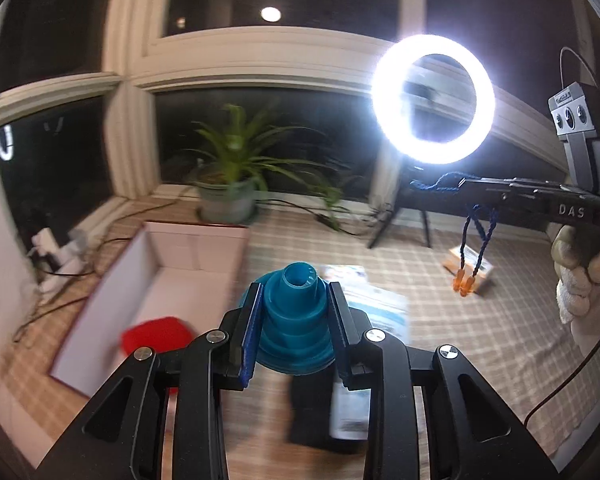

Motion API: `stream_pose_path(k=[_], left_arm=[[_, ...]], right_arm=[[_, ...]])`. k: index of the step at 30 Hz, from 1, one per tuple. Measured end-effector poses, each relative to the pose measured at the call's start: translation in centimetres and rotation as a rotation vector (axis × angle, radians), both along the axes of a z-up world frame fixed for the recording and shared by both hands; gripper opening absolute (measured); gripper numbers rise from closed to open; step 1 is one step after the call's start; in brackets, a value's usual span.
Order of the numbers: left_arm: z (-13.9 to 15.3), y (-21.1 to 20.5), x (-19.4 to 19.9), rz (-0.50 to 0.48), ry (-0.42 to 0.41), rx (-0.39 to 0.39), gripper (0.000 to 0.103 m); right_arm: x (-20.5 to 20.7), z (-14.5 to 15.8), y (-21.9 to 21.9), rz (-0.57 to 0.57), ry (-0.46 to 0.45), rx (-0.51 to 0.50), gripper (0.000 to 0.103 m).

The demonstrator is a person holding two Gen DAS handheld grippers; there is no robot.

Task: Organize soft objects
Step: 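Carry funnel and earplugs into the box and open both tools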

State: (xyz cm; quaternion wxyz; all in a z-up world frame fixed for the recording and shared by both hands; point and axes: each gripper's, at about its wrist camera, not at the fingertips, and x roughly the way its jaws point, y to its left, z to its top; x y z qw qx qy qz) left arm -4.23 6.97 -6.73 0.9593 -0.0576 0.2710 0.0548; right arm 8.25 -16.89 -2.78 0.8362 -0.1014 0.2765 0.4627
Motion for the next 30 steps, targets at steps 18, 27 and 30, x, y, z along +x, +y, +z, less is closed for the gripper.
stream_pose_path(k=[18, 27, 30], left_arm=[[-3.3, 13.4, 3.2, 0.084, 0.21, -0.079, 0.029], [-6.9, 14.6, 5.3, 0.091, 0.32, -0.106, 0.03], [-7.6, 14.9, 6.0, 0.095, 0.349, -0.118, 0.03]], right_arm=[[4.4, 0.1, 22.9, 0.165, 0.083, -0.091, 0.005], [8.0, -6.9, 30.6, 0.164, 0.187, -0.26, 0.005], [8.9, -9.0, 32.0, 0.169, 0.223, -0.307, 0.005]])
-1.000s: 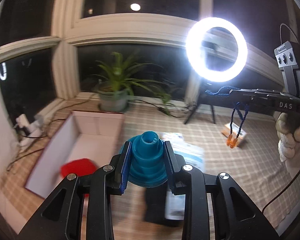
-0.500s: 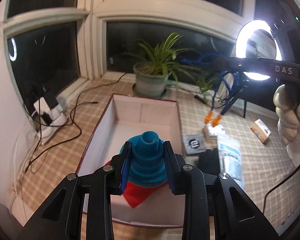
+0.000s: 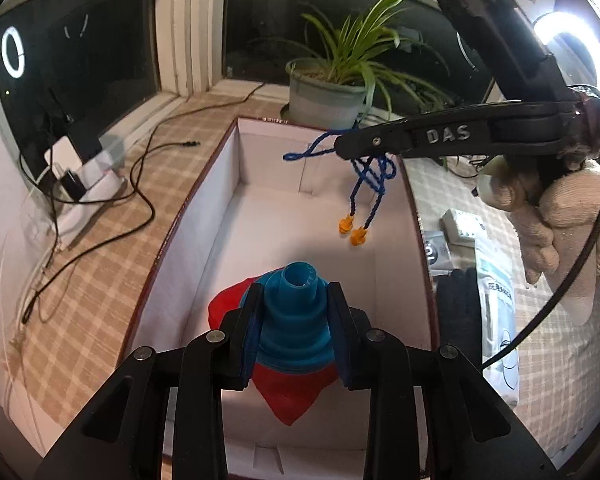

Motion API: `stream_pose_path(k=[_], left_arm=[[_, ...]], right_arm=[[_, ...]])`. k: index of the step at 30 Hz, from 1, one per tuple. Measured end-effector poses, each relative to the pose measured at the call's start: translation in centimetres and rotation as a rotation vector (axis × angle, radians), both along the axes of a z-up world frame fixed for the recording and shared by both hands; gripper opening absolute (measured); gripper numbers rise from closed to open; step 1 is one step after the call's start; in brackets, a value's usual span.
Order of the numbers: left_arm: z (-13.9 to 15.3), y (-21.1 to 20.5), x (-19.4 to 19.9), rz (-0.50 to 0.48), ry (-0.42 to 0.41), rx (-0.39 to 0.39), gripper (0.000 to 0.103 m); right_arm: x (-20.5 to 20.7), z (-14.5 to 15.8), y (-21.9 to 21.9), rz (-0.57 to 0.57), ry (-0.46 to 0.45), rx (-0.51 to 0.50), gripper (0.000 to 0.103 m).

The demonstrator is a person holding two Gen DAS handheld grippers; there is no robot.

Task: Organize soft objects
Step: 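Carry funnel and earplugs into the box and open both tools, then withdraw both tools from the box toward the mask packet and gloves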

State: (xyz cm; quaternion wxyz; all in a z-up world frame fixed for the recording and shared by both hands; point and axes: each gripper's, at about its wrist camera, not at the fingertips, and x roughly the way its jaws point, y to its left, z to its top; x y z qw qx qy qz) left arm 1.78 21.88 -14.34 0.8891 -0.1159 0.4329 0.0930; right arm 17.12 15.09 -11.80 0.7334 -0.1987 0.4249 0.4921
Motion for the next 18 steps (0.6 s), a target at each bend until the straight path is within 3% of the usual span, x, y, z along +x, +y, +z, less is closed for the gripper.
stream_pose_path(k=[8, 10, 12, 13, 15, 16, 18], left_arm=[[-1.5, -0.2, 1.3, -0.01, 0.066, -0.014, 0.031], [-1.7, -0.3, 1.5, -0.013, 0.079, -0.021, 0.032], [-1.7, -0.5, 1.5, -0.012, 0.079, -0.026, 0.032], [-1.6, -0.5, 1.5, -0.01, 0.078, -0.029, 0.032], [-1.6, -0.4, 1.5, -0.006, 0.08, -0.036, 0.043], [-1.5, -0.4, 1.5, 0.006, 0.081, -0.036, 0.053], [-1.2, -0.4, 1.3, 0.018, 0.07, -0.034, 0.057]], right_arm=[[1.9, -3.1, 1.7, -0.011, 0.036, -0.076, 0.009], [2.1, -3.3, 1.8, -0.01, 0.042, -0.087, 0.019], [2.1, -3.4, 2.0, -0.007, 0.035, -0.095, 0.054], [2.0, -3.3, 2.0, -0.007, 0.034, -0.097, 0.058], [2.0, -3.0, 1.8, -0.013, 0.025, -0.082, 0.058], [2.0, -2.8, 1.7, -0.014, 0.023, -0.075, 0.058], [2.0, -2.3, 1.3, -0.02, 0.028, -0.062, 0.058]])
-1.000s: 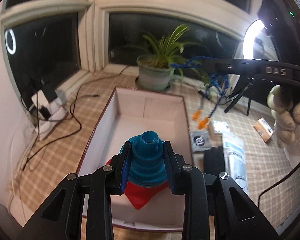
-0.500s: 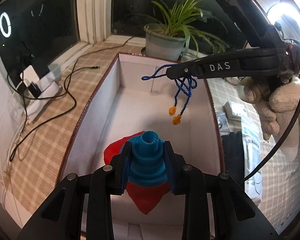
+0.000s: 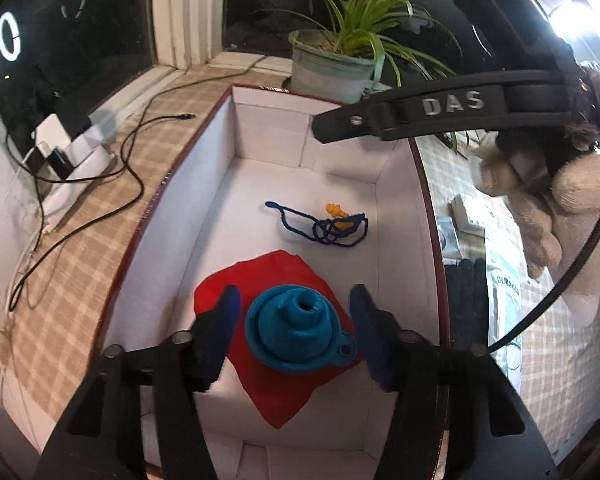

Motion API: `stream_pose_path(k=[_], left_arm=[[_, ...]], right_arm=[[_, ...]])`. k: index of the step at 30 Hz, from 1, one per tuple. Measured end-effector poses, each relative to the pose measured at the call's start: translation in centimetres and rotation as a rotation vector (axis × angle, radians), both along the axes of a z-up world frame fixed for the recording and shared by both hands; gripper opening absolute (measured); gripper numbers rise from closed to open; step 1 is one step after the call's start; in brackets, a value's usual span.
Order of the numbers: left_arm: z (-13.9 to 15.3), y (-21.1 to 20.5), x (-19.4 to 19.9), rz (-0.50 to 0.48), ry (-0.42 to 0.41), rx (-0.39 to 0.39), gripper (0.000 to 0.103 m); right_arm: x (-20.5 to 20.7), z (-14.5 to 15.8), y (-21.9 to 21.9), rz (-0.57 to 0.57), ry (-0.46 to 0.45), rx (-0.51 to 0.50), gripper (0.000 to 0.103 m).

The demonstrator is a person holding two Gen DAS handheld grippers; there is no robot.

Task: Organize soft objects
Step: 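Withdraw both tools from the box toward the mask packet and gloves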

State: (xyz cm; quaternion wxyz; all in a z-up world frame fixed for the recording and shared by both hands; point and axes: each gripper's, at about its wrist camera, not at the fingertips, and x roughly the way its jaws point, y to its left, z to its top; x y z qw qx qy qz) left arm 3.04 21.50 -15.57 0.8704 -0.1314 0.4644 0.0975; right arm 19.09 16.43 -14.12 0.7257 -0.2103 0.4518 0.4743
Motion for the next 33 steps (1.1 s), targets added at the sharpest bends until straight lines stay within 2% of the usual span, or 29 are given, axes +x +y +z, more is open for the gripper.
stream_pose_path(k=[9, 14, 20, 27, 33], left_arm=[[2.8, 0.2, -2.2, 0.037, -0.077, -0.002, 0.057], [4.3, -0.7, -3.5, 0.041, -0.121, -0.017, 0.057], [6.0, -3.3, -4.9, -0.002, -0.17, -0.05, 0.057], [7.4, -8.1, -4.9, -0.101, -0.198, -0.074, 0.057], [6.7, -11.9, -3.7, -0.17, -0.179, -0.091, 0.057]], right_arm=[[-0.4, 2.9, -3.0, -0.032, 0.03, 0.081, 0.059], [-0.8, 5.4, -6.7, -0.071, 0.03, 0.147, 0.063], [-1.6, 7.6, -12.5, -0.132, 0.036, 0.221, 0.063], [-2.1, 7.4, -21.4, -0.26, 0.087, 0.289, 0.064], [-3.1, 5.7, -28.7, -0.383, 0.143, 0.3, 0.065]])
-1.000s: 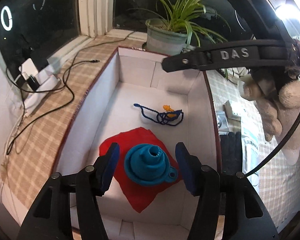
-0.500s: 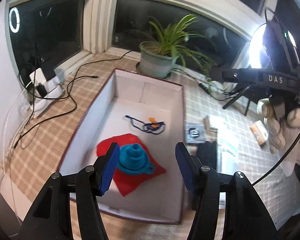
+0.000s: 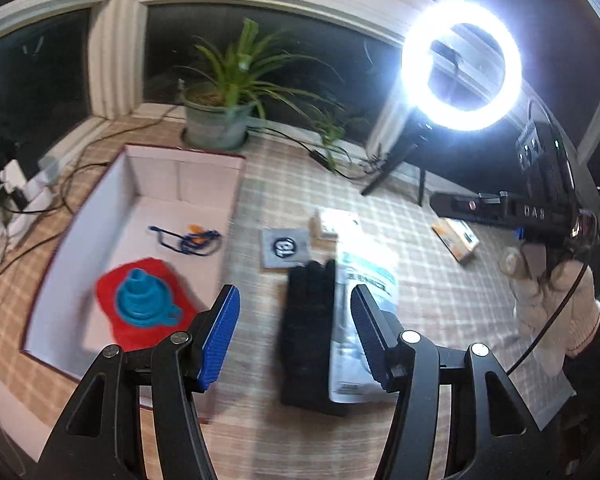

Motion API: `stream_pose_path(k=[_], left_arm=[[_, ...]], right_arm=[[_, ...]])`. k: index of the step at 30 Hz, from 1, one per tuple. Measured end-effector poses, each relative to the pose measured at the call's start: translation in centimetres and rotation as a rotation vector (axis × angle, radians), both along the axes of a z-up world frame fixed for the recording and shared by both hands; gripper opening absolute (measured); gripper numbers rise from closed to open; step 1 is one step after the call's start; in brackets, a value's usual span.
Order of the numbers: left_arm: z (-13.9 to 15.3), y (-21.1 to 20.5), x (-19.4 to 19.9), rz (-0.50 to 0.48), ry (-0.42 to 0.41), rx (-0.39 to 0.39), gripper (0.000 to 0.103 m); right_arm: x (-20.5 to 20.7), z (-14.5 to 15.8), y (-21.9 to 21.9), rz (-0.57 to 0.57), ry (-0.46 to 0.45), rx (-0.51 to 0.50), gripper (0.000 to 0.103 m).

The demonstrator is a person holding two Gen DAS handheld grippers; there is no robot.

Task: Organize soft objects
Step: 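Withdraw both tools from the box toward the mask packet and gloves, then lower both tools onto the blue face-mask packet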

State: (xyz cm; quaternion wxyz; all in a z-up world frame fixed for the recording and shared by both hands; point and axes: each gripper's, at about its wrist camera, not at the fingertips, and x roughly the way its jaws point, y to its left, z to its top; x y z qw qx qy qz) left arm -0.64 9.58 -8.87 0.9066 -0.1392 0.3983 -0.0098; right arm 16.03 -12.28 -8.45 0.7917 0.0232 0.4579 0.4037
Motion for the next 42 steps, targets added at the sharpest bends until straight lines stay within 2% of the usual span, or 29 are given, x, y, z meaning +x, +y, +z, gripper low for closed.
stream_pose_path(k=[3, 8, 12, 21, 25, 29, 34, 37, 42], left_arm=[[-0.8, -1.6, 0.6, -0.032, 0.019, -0.004, 0.057], [-2.9, -4.9, 1.1, -0.091, 0.05, 0.033, 0.057], [-5.6, -6.8, 2.1, -0.124, 0.117, 0.033, 0.057], [-9.4, -8.8, 3.9, -0.133, 0.211, 0.032, 0.057], [-10.5, -9.6, 4.7, -0.145, 0.247, 0.057, 0.057], [-11.5, -10.2, 5.4, -0.151, 0.282, 0.049, 0.057], [-11.6, -11.4, 5.8, -0.196, 0.297, 0.049, 0.057], [-10.9, -11.4, 6.1, -0.169, 0.272, 0.096, 0.057], [-11.1, -8.4, 7.4, -0.121, 0.304, -0.012, 0.06]], right_arm=[[-0.4, -1.6, -2.9, -0.042, 0.041, -0.004, 0.065], [-1.0, -4.9, -6.8, -0.102, 0.116, -0.003, 0.065], [-0.8, -7.0, -8.6, -0.13, 0.156, -0.01, 0.065], [1.0, -10.3, -10.6, -0.151, 0.235, 0.004, 0.065], [1.9, -10.8, -10.7, -0.157, 0.24, 0.0, 0.065], [2.3, -11.0, -11.0, -0.156, 0.238, 0.004, 0.065], [2.2, -10.8, -11.9, -0.159, 0.234, 0.016, 0.065], [2.1, -10.7, -12.6, -0.165, 0.238, 0.029, 0.065], [1.9, -10.4, -13.5, -0.175, 0.239, 0.048, 0.065]])
